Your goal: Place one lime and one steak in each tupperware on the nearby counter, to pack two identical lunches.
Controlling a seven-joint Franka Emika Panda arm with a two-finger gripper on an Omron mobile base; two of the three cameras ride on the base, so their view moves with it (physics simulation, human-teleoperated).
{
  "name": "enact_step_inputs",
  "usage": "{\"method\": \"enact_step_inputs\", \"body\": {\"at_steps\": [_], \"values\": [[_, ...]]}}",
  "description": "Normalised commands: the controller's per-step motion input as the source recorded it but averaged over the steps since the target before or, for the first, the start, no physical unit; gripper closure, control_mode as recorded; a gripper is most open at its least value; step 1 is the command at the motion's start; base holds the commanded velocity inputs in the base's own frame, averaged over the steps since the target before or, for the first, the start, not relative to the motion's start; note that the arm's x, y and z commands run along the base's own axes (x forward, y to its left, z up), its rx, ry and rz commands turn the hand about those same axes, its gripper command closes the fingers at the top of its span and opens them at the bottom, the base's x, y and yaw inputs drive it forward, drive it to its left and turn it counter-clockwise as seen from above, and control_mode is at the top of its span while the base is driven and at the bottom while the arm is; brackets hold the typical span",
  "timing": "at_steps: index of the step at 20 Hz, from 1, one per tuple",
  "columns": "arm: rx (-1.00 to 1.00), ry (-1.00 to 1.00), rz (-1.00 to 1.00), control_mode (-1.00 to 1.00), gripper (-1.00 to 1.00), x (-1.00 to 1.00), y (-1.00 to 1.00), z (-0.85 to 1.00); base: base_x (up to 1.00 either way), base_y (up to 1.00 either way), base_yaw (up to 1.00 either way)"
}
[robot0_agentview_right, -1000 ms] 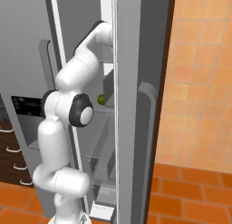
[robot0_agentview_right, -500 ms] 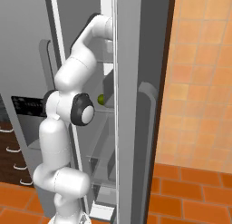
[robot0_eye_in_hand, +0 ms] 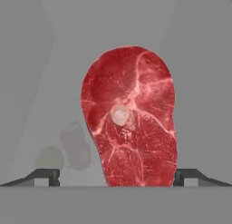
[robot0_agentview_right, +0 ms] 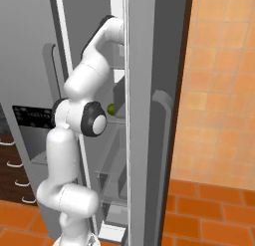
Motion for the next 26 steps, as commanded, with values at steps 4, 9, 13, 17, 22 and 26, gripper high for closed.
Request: {"method": "enact_step_inputs", "body": {"at_steps": [4, 9, 13, 17, 22, 26], "values": [[0.10, -0.06, -0.04, -1.00, -1.00, 0.34, 0.00, 0.00, 0.00, 0.00, 0.00], [0.01, -0.01, -0.02, -1.00, -1.00, 0.20, 0.00, -0.10, 0.00, 0.00, 0.00], [0.00, -0.08, 0.00, -1.00, -1.00, 0.04, 0.00, -0.28, 0.00, 0.00, 0.00], [0.00, 0.00, 0.00, -1.00, -1.00, 0.00, 0.00, 0.00, 0.00, 0.00, 0.00], [0.00, 0.01, 0.00, -1.00, 1.00, 0.00, 0.00, 0.00, 0.00, 0.00, 0.00], [0.00, 0.00, 0.00, -1.00, 1.00, -0.01, 0.00, 0.00, 0.00, 0.00, 0.00]]}}
